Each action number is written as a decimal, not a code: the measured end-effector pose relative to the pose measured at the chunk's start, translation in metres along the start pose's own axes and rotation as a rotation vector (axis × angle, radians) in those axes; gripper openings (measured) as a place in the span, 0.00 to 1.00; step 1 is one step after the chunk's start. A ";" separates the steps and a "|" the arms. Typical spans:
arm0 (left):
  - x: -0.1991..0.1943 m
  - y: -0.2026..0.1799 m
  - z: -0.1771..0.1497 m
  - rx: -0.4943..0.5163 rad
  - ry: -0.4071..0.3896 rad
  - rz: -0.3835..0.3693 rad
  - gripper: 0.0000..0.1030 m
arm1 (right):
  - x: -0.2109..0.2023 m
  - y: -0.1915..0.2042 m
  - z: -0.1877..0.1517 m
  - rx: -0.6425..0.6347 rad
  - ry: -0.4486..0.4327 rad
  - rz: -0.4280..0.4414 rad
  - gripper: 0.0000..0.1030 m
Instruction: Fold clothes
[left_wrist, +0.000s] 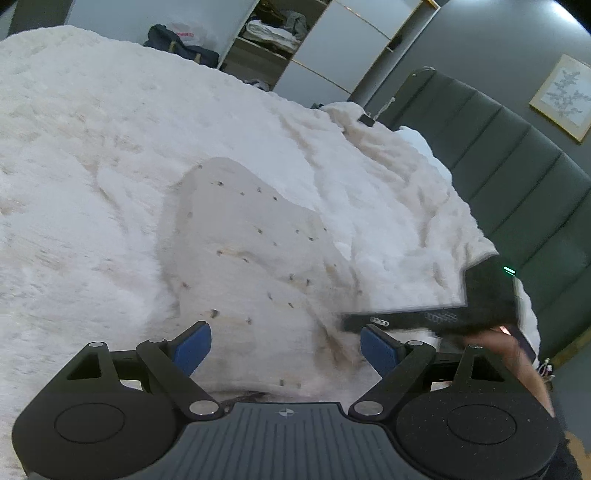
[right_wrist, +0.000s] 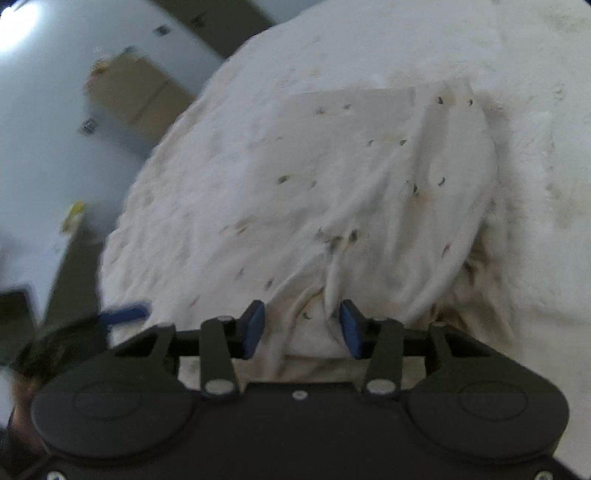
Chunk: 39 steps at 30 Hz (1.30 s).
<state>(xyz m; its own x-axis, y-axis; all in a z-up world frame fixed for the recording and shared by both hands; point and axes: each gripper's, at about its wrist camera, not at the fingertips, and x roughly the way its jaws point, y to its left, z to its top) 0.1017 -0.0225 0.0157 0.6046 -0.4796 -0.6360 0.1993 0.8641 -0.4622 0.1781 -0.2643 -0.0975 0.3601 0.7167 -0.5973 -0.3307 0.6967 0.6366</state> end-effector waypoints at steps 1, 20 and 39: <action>-0.002 0.001 0.001 0.004 0.001 0.005 0.82 | -0.013 -0.001 -0.007 -0.006 -0.028 0.005 0.44; 0.017 0.031 0.078 0.088 -0.060 0.207 0.82 | 0.027 -0.010 0.000 -0.004 -0.023 -0.469 0.23; 0.245 0.058 0.168 0.169 0.343 0.110 1.00 | 0.081 0.119 0.018 -0.340 -0.233 -0.236 0.69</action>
<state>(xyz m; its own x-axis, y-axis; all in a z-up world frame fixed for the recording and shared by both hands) 0.3912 -0.0645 -0.0631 0.3421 -0.3815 -0.8588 0.2897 0.9122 -0.2898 0.1835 -0.1233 -0.0614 0.6330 0.5382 -0.5565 -0.4693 0.8384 0.2771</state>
